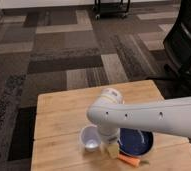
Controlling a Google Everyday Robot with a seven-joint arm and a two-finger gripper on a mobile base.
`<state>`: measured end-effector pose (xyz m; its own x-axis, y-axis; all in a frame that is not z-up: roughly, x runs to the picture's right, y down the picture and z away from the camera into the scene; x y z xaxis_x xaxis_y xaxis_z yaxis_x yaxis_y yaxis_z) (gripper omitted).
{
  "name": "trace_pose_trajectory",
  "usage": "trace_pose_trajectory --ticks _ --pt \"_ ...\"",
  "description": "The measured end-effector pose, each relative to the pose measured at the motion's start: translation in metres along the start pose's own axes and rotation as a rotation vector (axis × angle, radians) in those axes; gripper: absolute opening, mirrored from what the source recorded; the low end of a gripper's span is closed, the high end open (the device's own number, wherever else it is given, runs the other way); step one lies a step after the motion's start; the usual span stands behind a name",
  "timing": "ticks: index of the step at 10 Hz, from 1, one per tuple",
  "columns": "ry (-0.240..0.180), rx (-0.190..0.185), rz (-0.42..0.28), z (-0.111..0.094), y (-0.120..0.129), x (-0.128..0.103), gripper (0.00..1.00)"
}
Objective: Place the pepper in the ceramic cup
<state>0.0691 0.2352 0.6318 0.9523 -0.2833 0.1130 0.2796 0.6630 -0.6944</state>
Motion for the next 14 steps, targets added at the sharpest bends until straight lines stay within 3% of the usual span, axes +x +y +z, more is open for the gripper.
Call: trace_pose_trajectory --ticks 7,11,14 --pt "0.01 0.019 -0.003 0.003 0.006 -0.005 0.65" --pt "-0.038 0.043 0.076 0.012 0.016 0.008 0.65" --pt "-0.048 0.062 0.1 0.011 0.019 0.019 0.65"
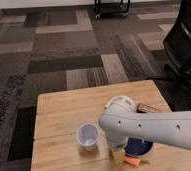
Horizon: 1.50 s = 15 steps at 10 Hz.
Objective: Place the pepper in the ceramic cup
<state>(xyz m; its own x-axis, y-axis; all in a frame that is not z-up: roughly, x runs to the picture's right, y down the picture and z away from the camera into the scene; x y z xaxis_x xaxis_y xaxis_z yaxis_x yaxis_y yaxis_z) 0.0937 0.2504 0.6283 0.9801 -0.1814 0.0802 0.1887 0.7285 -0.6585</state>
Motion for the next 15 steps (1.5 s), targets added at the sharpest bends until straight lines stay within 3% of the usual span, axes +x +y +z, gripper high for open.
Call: trace_pose_trajectory --ticks 2,7,15 --pt "0.001 0.016 -0.001 -0.004 0.0 0.003 0.65" --pt "-0.024 -0.002 -0.058 0.013 0.009 -0.003 0.65" --pt "0.002 -0.025 -0.123 0.026 0.016 -0.012 0.65"
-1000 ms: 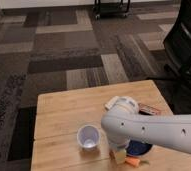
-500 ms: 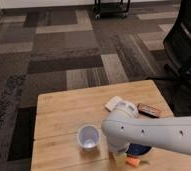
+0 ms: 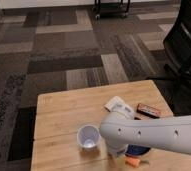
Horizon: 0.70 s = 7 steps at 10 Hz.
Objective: Place the pepper in the ceramic cup
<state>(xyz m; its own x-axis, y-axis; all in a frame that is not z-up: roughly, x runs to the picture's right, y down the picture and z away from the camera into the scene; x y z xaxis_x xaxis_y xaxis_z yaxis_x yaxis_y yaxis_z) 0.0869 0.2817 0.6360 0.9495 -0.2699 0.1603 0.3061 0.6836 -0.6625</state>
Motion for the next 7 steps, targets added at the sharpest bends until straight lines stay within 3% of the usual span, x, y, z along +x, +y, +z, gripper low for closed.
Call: trace_pose_trajectory --ticks 7 --pt "-0.014 -0.021 0.006 0.023 0.003 0.001 0.65"
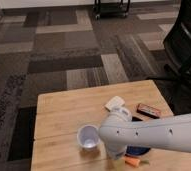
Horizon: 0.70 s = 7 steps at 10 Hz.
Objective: Place the pepper in the ceramic cup
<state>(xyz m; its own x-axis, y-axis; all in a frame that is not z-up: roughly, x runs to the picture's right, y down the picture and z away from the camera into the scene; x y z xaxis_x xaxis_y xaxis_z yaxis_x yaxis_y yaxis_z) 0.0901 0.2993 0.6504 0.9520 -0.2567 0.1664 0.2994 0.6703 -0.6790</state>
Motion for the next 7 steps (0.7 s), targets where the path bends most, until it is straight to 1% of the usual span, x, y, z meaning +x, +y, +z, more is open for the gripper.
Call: trace_pose_trajectory --ticks 2,6,7 --pt "0.0 0.0 0.001 0.008 0.0 0.003 0.65" --pt "-0.005 -0.022 0.019 0.02 0.006 0.007 0.65" --pt "-0.006 -0.026 0.024 0.023 0.007 0.008 0.57"
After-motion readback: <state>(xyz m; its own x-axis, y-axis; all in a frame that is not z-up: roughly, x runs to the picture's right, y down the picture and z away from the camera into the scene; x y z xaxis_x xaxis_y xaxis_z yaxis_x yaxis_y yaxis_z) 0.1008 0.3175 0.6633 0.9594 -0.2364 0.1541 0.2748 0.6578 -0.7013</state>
